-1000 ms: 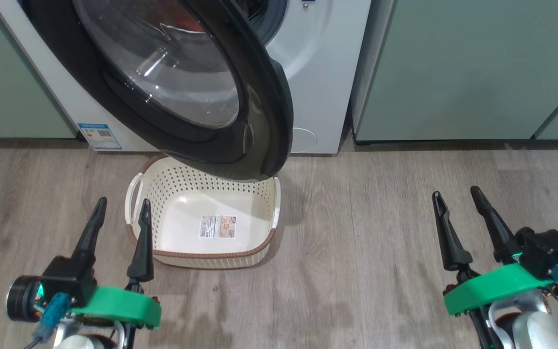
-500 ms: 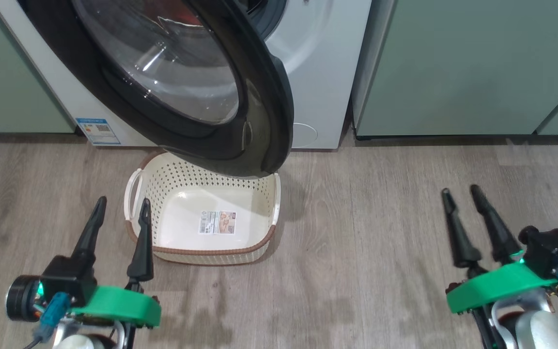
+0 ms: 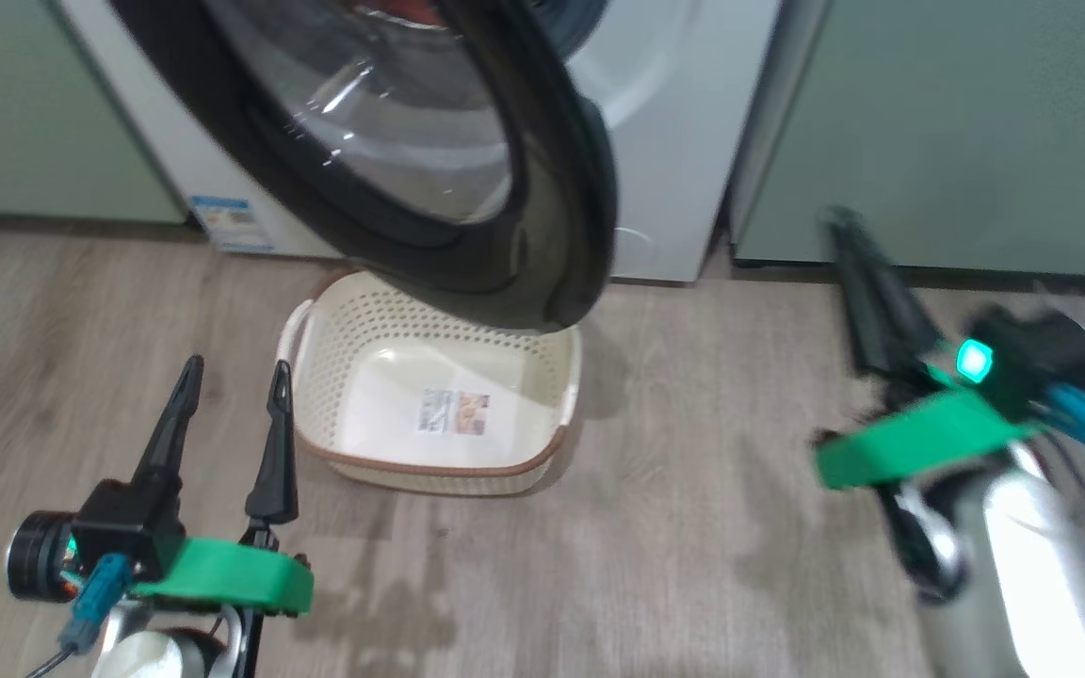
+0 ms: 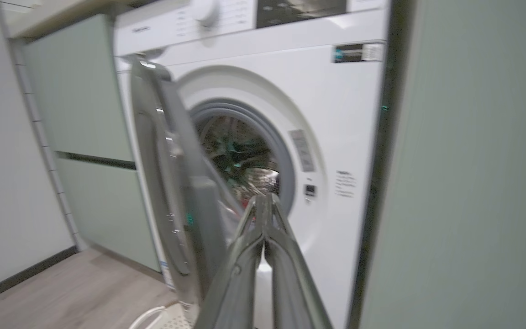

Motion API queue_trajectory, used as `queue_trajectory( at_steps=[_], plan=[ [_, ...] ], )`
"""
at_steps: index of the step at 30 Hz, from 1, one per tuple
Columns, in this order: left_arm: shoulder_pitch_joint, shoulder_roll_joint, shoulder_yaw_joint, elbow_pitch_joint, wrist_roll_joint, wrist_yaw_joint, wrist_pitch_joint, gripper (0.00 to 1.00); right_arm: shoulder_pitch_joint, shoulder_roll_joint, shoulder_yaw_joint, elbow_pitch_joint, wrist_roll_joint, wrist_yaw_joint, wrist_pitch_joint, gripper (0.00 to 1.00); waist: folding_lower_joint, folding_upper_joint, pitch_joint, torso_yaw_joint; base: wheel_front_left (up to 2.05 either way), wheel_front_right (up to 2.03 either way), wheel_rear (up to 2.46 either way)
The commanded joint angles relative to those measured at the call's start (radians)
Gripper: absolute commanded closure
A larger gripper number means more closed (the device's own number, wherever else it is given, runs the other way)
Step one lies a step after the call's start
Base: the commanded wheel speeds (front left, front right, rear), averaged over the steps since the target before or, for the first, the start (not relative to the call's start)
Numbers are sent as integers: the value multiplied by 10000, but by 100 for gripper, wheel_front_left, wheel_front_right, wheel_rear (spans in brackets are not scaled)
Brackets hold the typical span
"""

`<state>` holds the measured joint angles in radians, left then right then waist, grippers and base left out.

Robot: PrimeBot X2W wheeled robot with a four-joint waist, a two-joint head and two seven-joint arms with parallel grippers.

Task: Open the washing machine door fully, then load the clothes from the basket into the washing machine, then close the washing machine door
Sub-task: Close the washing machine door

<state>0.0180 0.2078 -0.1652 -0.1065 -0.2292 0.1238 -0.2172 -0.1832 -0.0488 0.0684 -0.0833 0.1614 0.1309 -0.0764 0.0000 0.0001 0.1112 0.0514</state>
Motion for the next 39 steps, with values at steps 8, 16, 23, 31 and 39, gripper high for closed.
queue_trajectory(
  at_steps=[8,16,23,31,39],
  plan=[
    [-696,-4,209,-336,-103,76,-200,0,-1528,-14,2753,264,457,-2,606,100,0,-1,316,1013,0,0,0],
    [-986,-195,89,-197,-154,12,-330,0,-2417,-124,3343,2028,817,-2,594,100,0,-1,713,1605,0,0,0],
    [-1177,-317,96,-18,-174,-74,-409,0,-3331,-259,3281,3200,915,-2,213,100,0,-1,900,1850,0,0,0],
    [-1265,-420,192,98,-173,-155,-439,0,-3980,-317,3078,4018,1068,-2,-100,100,0,-1,1019,1937,0,0,0],
    [-1363,-562,304,64,-98,-273,-444,0,-4412,-368,2913,4463,1064,-2,-229,100,0,-1,1136,1993,0,0,0]
  ],
)
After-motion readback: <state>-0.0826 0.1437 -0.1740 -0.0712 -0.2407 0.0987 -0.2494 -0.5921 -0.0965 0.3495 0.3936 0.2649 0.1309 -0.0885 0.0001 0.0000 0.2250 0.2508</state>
